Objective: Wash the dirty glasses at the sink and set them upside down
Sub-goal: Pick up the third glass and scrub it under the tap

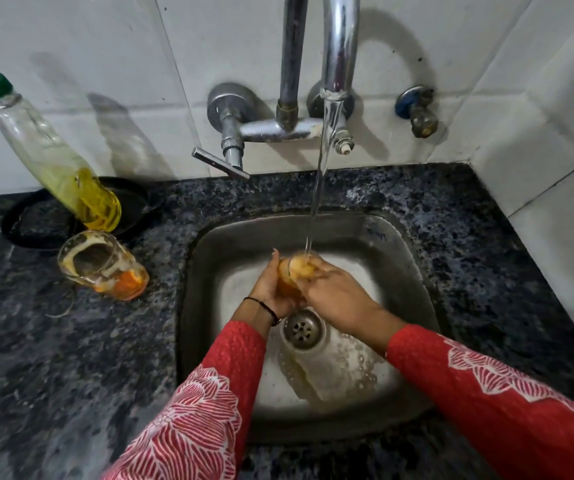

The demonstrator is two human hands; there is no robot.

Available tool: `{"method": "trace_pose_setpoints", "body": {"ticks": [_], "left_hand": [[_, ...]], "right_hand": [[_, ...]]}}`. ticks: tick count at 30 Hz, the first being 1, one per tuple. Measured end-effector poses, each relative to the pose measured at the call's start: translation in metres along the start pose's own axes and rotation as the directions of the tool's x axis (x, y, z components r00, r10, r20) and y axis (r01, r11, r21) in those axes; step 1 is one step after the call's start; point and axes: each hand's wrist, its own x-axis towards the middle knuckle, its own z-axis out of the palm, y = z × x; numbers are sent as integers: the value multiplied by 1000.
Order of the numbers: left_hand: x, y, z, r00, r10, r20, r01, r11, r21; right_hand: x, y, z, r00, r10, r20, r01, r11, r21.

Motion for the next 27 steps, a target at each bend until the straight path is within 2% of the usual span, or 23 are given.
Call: {"method": "trace_pose_setpoints", "body": {"ticks": [2, 3, 4, 5, 6, 7, 8, 9, 10, 11, 12, 13, 14, 15, 17, 19, 20, 22, 23, 24, 25, 27], "left_hand": [[-2, -4, 5, 997, 72, 38, -71, 997, -42], [-3, -7, 6, 993, 116, 36, -112, 990, -90], [-5, -9, 7, 988, 149, 42, -142, 980, -139], [-4, -11, 7, 984, 174, 38, -166, 973, -158], [-5, -12, 6, 981, 193, 22, -188, 971, -151], [-5, -14, 6, 981, 194, 8, -191, 973, -129], [-5, -15, 5, 984, 175, -3, -175, 980, -94], [-5, -16, 4, 989, 145, -9, -145, 988, -60], [-7, -15, 4, 993, 120, -20, -120, 992, -34], [-9, -13, 3, 994, 106, -30, -105, 994, 4], [-10, -11, 2, 996, 84, -22, -84, 996, 28], [-10, -10, 3, 999, 49, -23, -49, 998, 33], [-14, -8, 5, 999, 9, -33, -8, 1000, 25], [-14, -6, 6, 999, -11, -48, 12, 1000, 19], [-15, -3, 10, 999, -29, -25, 29, 1000, -12], [-15, -5, 13, 1000, -17, -7, 17, 998, -67], [-16, -7, 15, 1000, -6, 0, 6, 995, -95], [-17, -11, 18, 997, 78, -1, -77, 982, -171], [-15, -10, 18, 991, 133, -16, -134, 972, -195], [-17, -9, 18, 984, 177, -21, -178, 961, -210], [-17, -9, 15, 974, 225, -18, -223, 952, -211], [-18, -7, 7, 950, 312, -8, -308, 935, -174]], "right_hand": [[4, -18, -7, 979, 203, 29, -204, 947, 248], [7, -28, -10, 932, 363, 2, -325, 832, 450], [8, -35, -14, 825, 558, 84, -453, 565, 690], [12, -39, -23, 705, 660, 259, -482, 178, 858], [16, -42, -27, 620, 652, 437, -395, -221, 892], [21, -46, -25, 588, 595, 547, -316, -454, 833], [23, -51, -21, 574, 567, 591, -329, -501, 801], [23, -55, -15, 575, 588, 569, -385, -420, 822], [20, -58, -9, 624, 613, 485, -435, -243, 867], [14, -59, -4, 718, 581, 383, -474, 6, 880], [4, -55, 1, 814, 478, 331, -497, 276, 823], [-4, -46, 2, 883, 353, 308, -462, 549, 697], [-11, -33, 4, 927, 258, 272, -368, 770, 522], [-16, -21, 3, 966, 169, 196, -232, 900, 368], [-15, -11, -5, 992, 85, 93, -104, 969, 225], [-3, -17, -21, 977, 211, 25, -209, 932, 295], [3, -18, -22, 955, 292, 42, -288, 893, 346], [12, -23, -32, 949, 307, 68, -314, 913, 262], [12, -21, -31, 937, 346, 40, -342, 892, 295], [12, -20, -27, 926, 377, 3, -349, 853, 387], [10, -22, -26, 898, 440, -10, -361, 751, 553], [11, -25, -15, 823, 567, 32, -350, 461, 816]]}}
